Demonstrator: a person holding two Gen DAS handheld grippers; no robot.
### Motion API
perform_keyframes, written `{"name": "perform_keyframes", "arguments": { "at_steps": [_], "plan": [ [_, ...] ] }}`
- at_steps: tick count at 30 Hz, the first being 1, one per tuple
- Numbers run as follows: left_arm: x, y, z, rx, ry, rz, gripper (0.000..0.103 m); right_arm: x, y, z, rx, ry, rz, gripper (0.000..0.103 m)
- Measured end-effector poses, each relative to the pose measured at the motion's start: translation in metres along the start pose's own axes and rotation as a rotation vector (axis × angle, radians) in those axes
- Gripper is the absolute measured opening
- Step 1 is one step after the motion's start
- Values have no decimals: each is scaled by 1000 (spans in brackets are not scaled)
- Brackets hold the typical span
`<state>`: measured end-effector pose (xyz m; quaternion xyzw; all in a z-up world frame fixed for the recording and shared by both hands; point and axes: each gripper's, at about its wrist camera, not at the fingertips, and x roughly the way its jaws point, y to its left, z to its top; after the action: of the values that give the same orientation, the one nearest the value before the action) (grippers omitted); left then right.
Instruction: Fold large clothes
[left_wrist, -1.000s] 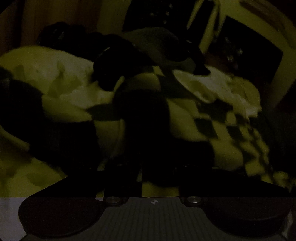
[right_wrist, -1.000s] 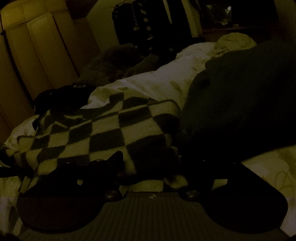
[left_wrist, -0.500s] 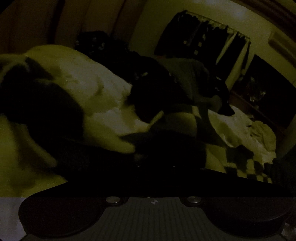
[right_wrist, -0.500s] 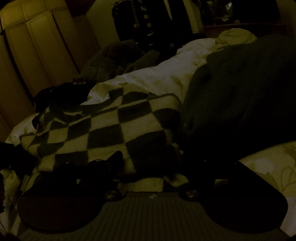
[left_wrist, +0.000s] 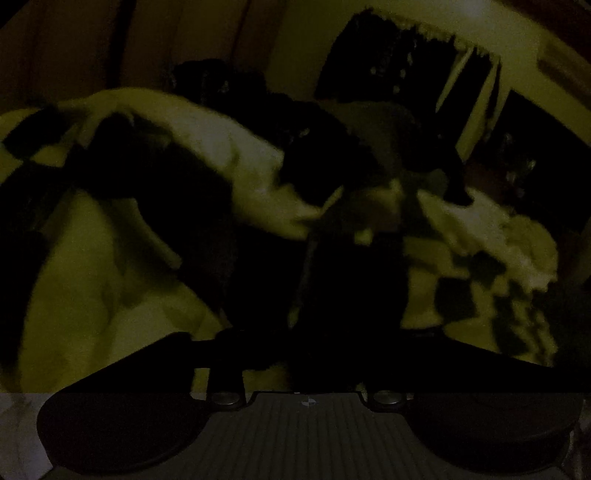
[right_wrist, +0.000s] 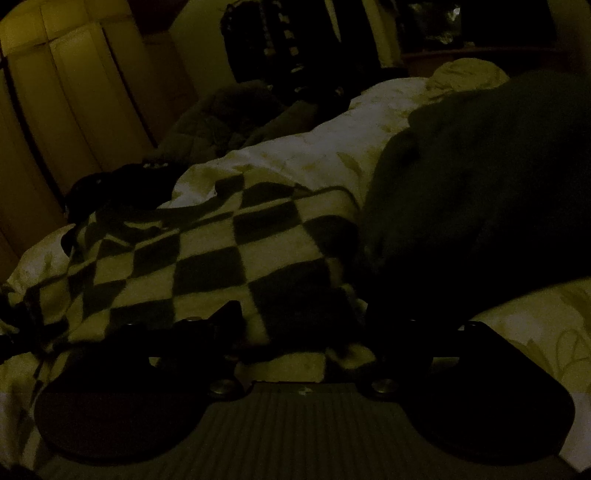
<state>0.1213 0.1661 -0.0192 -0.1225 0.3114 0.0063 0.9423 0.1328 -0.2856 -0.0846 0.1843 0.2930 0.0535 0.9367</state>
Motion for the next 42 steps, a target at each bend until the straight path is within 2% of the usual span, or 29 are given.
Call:
{"name": "perform_keyframes", "arguments": {
  "at_steps": [3,5,6,7,8,10,12,15,18,22,27,30,32,35,38,42],
  "plan": [
    [-12,-21,7,87,-71,-25,103,-4,2,0,-11,-28,-11,78],
    [-11,-39,10,162,-102,-46,103,-12,7,1,-37,-91,-5,78],
    [-7,-46,10,181,-101,-61,103,-17,10,1,-53,-126,12,78],
    [1,-51,10,186,-87,-78,103,-22,15,2,-80,-159,35,82],
    [10,-56,10,184,-67,-92,103,-26,22,2,-122,-186,60,92],
    [32,-62,6,175,-21,-95,103,-28,37,1,-218,-208,89,97],
    [51,-66,-1,187,23,-75,103,-23,46,-2,-272,-193,102,97],
    [77,-61,-11,178,79,-50,103,-7,50,-3,-298,-121,106,97],
    [89,-51,-17,144,102,-67,103,12,45,-3,-260,-26,112,97],
    [92,-53,-21,179,103,-67,103,28,31,-2,-157,69,152,98],
    [81,-57,-23,201,94,-40,103,27,34,-9,-157,66,153,99],
    [60,-54,-19,189,87,-25,103,18,34,-11,-162,22,144,99],
    [39,-48,-17,178,42,-6,103,6,35,-11,-166,-25,138,99],
    [-2,-28,-11,164,-86,43,103,-15,39,-10,-186,-95,145,101],
    [-42,0,-3,142,-219,180,103,-25,46,-8,-208,-124,152,101],
    [-87,44,-2,74,-352,362,103,-24,50,-9,-193,-91,185,102]
  ]
}}
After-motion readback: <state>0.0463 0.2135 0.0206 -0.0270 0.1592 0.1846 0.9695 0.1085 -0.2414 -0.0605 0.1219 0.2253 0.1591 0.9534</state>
